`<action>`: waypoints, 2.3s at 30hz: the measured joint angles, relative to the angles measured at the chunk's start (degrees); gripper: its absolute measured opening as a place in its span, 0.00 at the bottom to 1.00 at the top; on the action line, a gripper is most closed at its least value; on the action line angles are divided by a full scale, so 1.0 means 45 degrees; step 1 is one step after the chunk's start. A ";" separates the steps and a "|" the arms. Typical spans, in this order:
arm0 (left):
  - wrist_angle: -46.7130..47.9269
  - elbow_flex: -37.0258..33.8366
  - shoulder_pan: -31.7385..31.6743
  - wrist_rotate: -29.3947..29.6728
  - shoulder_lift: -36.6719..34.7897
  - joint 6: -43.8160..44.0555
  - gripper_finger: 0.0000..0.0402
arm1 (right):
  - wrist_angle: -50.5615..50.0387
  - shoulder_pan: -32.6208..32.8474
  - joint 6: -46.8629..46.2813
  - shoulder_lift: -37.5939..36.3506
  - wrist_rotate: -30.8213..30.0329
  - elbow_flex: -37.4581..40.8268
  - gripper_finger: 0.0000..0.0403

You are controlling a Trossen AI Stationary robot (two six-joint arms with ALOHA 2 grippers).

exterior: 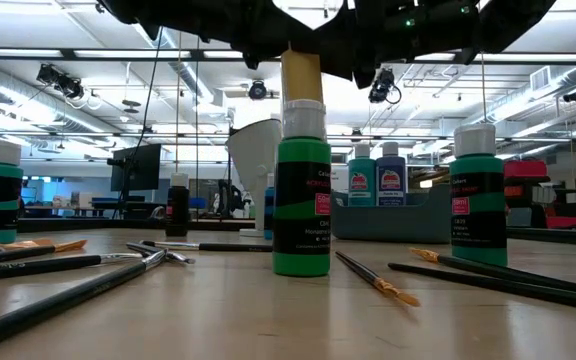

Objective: Pick & Place Paint Supplies
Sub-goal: Put the yellow paint bottle into the blue bin

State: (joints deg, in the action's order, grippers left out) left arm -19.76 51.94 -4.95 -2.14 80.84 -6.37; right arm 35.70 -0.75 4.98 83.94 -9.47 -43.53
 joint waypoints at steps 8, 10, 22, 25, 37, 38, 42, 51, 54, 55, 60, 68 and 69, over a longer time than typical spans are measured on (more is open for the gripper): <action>-0.0017 -0.0010 0.0000 0.0001 0.0000 -0.0090 0.36 | -0.0045 0.0000 0.0004 0.0000 -0.0005 -0.0001 0.56; -0.0214 -0.0007 0.0000 -0.0001 -0.0004 -0.0190 0.40 | -0.0228 0.0000 -0.0031 0.0000 -0.0024 -0.0005 0.56; 0.0232 0.0000 0.0010 0.0612 -0.1531 -0.0302 0.47 | -0.1394 0.0202 -0.0629 -0.0567 -0.0766 0.0009 0.55; 0.1013 -0.0013 0.0010 0.0729 -0.2488 -0.0461 0.46 | -0.1602 0.0372 -0.0051 -0.0990 -0.1575 0.0034 0.56; 0.4602 -0.0010 0.0005 0.2726 -0.5474 -0.0845 0.39 | -0.3925 0.1015 -0.0045 -0.3589 -0.5985 -0.0005 0.57; 0.4825 -0.0005 0.0005 0.2804 -0.5615 -0.0845 0.38 | -0.4643 0.1066 -0.0638 -0.3826 -0.6638 -0.0003 0.57; 0.5655 -0.0005 0.0005 0.3048 -0.6016 -0.0786 0.36 | -0.7436 0.1151 -0.2634 -0.4473 -0.7956 0.0005 0.57; 0.6263 -0.0019 0.0005 0.3241 -0.6087 -0.0928 0.33 | -0.9102 0.1088 -0.3623 -0.3880 -0.7548 0.0019 0.58; 0.6264 -0.0019 0.0005 0.3241 -0.6086 -0.0928 0.33 | -1.0014 0.1088 -0.3324 -0.3948 -0.7819 0.0019 0.58; 0.6268 -0.0019 0.0010 0.3241 -0.6086 -0.0928 0.32 | -1.0271 0.1085 -0.3325 -0.4133 -0.7843 0.0019 0.58; 0.6287 -0.0019 0.0005 0.3285 -0.6086 -0.0976 0.32 | -1.1720 0.1020 -0.3216 -0.5443 -0.8123 0.0015 0.57; 0.6303 -0.0019 0.0006 0.3342 -0.6086 -0.1015 0.31 | -1.1063 0.0233 -0.3113 -0.6657 -0.8025 0.1615 0.58; 0.6302 -0.0019 0.0009 0.3338 -0.6086 -0.1015 0.31 | -1.0578 0.0091 -0.3029 -0.6768 -0.7978 0.2026 0.58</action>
State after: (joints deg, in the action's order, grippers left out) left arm 8.60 51.86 -4.91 12.88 53.45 -10.94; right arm -11.90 -0.34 -8.65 53.48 -45.37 -34.41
